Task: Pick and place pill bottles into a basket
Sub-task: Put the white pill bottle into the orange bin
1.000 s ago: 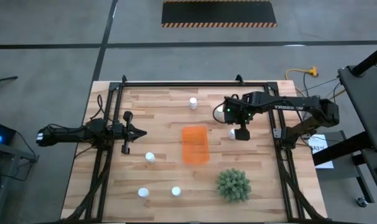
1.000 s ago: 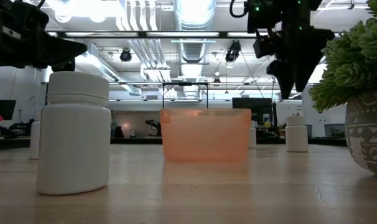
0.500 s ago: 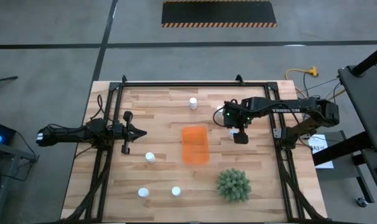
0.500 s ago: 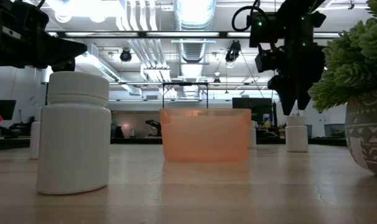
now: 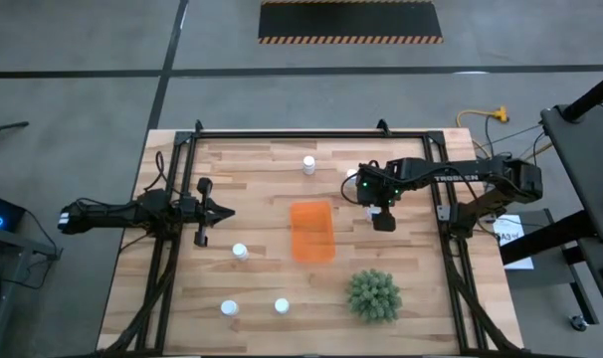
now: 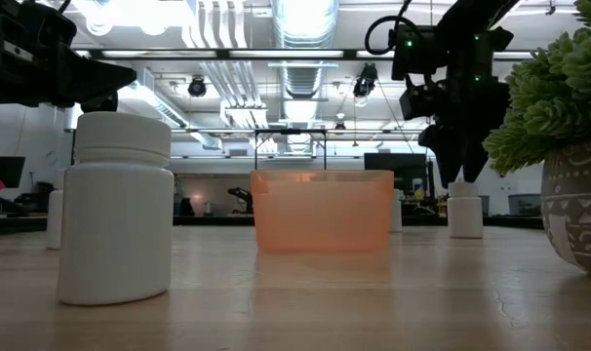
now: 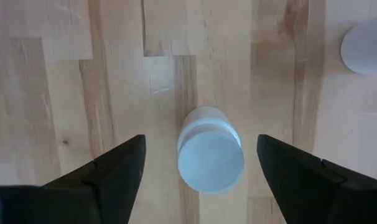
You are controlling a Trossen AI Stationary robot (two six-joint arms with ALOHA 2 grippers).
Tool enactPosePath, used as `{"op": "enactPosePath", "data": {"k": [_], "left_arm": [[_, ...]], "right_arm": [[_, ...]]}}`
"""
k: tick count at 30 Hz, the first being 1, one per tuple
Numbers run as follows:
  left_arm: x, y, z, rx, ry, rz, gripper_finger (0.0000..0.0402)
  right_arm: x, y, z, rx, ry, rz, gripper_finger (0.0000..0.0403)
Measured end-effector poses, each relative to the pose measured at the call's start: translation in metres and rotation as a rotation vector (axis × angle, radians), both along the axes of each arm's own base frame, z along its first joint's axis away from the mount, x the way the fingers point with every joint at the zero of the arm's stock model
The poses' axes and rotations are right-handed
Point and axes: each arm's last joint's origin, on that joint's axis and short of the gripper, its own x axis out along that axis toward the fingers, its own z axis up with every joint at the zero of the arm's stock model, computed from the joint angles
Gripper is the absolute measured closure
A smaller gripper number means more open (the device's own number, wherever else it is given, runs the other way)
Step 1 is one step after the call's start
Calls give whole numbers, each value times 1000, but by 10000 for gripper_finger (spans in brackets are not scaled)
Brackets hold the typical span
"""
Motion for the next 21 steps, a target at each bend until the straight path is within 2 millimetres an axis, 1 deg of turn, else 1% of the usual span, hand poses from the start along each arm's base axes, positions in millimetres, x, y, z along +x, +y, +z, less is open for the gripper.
{"op": "enactPosePath", "data": {"k": [10, 21], "left_arm": [[0, 0, 0, 0, 0, 0, 401], [0, 0, 0, 0, 0, 0, 401]], "right_arm": [[2, -1, -2, -12, -8, 6, 120], [-1, 0, -9, -13, 6, 23, 134]]}}
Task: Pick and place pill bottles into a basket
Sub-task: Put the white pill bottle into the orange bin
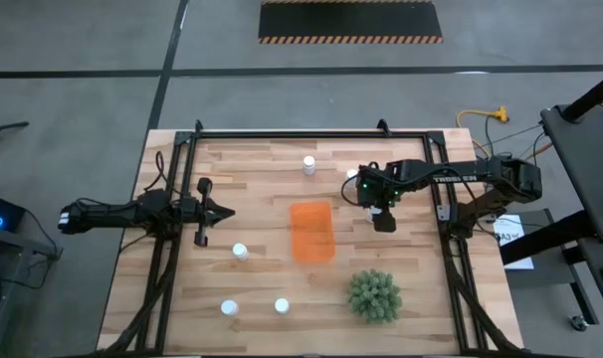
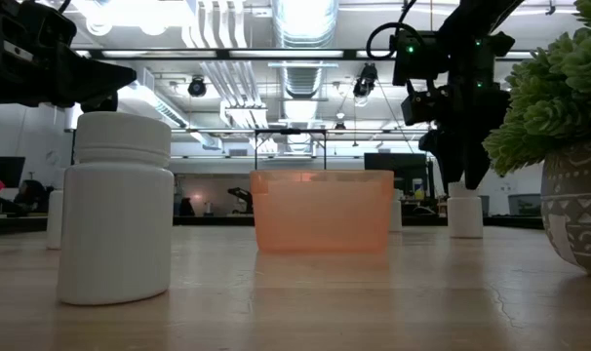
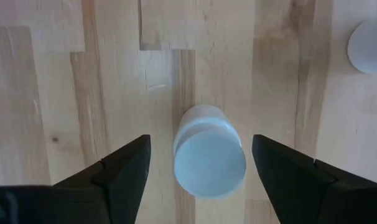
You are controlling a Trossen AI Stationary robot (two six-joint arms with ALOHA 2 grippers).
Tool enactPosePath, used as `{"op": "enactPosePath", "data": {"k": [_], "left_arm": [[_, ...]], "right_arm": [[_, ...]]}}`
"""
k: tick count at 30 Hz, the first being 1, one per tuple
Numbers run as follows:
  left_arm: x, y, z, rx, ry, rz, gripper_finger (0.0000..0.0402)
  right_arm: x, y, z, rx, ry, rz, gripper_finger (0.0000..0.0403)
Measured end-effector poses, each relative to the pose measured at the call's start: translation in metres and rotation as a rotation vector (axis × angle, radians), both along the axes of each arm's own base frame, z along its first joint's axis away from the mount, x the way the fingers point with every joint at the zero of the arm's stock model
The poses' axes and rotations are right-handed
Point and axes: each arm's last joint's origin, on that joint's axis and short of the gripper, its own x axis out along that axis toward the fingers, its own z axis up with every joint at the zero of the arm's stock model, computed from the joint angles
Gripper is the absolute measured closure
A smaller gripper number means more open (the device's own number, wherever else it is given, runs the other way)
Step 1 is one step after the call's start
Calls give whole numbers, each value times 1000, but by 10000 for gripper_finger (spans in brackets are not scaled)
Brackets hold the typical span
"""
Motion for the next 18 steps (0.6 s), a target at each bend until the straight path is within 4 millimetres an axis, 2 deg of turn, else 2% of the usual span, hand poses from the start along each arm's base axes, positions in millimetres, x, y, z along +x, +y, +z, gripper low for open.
{"op": "enactPosePath", "data": {"k": [7, 18], "left_arm": [[0, 0, 0, 0, 0, 0, 401], [0, 0, 0, 0, 0, 0, 401]], "right_arm": [[-2, 0, -7, -15, -3, 5, 145], [-2, 0, -8, -29, 0, -1, 177]]}}
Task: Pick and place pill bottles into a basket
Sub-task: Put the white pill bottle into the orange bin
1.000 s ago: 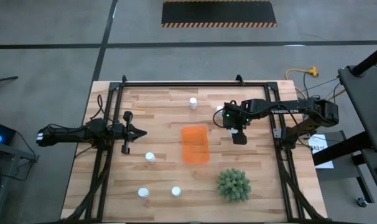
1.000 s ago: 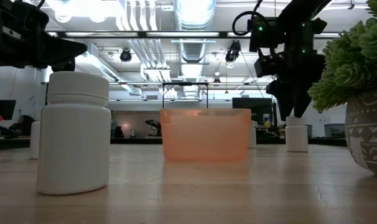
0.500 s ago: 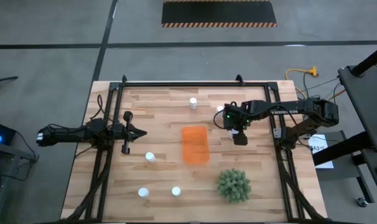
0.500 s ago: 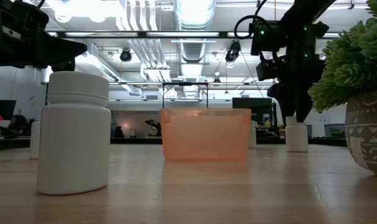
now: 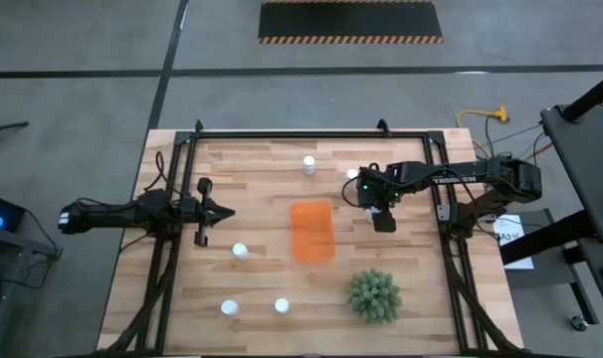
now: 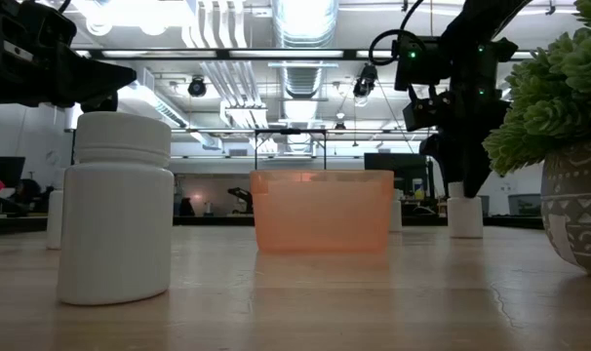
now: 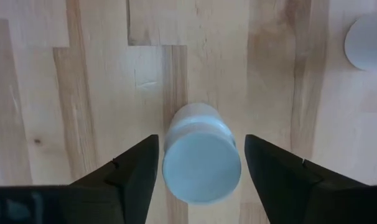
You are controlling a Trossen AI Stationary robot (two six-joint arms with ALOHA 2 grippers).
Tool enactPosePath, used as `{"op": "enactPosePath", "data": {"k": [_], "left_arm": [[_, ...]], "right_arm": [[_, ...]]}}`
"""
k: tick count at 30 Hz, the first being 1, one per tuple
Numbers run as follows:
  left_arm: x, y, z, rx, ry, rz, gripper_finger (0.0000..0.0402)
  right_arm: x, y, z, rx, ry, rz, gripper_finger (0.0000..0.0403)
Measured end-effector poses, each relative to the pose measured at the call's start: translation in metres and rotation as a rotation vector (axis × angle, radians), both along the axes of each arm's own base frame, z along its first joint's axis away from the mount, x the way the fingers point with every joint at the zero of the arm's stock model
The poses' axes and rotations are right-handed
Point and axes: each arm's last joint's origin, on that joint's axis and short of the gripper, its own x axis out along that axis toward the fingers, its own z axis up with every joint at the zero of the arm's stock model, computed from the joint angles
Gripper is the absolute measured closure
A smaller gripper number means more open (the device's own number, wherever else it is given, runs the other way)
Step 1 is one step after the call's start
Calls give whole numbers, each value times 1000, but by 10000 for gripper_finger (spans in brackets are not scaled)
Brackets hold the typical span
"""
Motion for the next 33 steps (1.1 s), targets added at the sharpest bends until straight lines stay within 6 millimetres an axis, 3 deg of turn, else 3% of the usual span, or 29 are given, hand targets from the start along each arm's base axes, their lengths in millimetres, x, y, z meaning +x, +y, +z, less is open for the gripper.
{"op": "enactPosePath", "data": {"k": [11, 19, 25, 33], "left_arm": [[0, 0, 0, 0, 0, 0, 401], [0, 0, 0, 0, 0, 0, 401], [0, 0, 0, 0, 0, 0, 402], [0, 0, 0, 0, 0, 0, 401]], "right_arm": [[0, 0, 0, 6, 3, -30, 257], [0, 0, 3, 10, 10, -35, 257], [6, -1, 25, 13, 12, -39, 257], [14, -3, 69, 14, -4, -57, 257]]}}
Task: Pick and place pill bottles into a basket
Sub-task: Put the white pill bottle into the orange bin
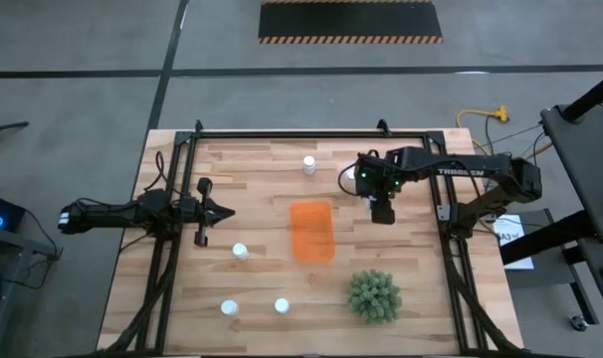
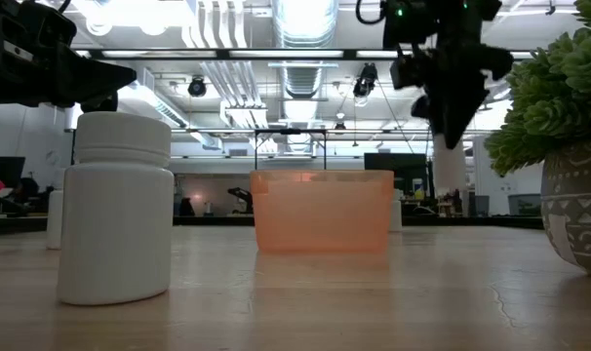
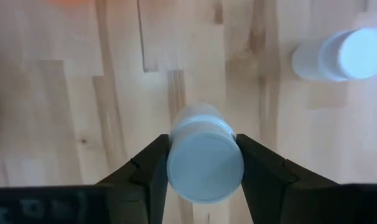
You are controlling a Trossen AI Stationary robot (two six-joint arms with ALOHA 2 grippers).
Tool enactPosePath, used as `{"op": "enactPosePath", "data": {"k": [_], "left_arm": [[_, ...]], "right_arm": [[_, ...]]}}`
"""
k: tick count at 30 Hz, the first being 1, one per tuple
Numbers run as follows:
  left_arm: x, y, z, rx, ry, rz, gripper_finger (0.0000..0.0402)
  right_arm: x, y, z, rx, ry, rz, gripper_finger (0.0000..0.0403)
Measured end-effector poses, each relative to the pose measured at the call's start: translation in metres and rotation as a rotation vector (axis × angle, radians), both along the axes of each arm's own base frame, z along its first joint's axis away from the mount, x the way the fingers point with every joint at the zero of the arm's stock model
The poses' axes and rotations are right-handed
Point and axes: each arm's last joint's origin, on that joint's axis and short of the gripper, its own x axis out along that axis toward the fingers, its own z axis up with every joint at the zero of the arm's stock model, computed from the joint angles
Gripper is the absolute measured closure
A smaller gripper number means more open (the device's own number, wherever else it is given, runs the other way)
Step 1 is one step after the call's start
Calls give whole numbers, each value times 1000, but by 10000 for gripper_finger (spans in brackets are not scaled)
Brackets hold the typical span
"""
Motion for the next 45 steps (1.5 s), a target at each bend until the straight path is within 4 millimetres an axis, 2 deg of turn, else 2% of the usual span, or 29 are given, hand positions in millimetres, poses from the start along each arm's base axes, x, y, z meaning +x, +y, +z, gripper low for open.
{"op": "enactPosePath", "data": {"k": [11, 19, 27, 34, 45], "left_arm": [[0, 0, 0, 0, 0, 0, 401], [0, 0, 0, 0, 0, 0, 401], [0, 0, 0, 0, 0, 0, 401], [0, 0, 0, 0, -1, 0, 401], [0, 0, 0, 0, 0, 0, 401]], "right_arm": [[7, 11, 61, -16, -81, 40, 257], [2, 24, 87, -6, -73, 61, 257], [12, 34, 87, 11, -13, 72, 257], [51, 45, 77, 8, 28, 156, 257], [104, 78, 73, -6, -2, 309, 257]]}}
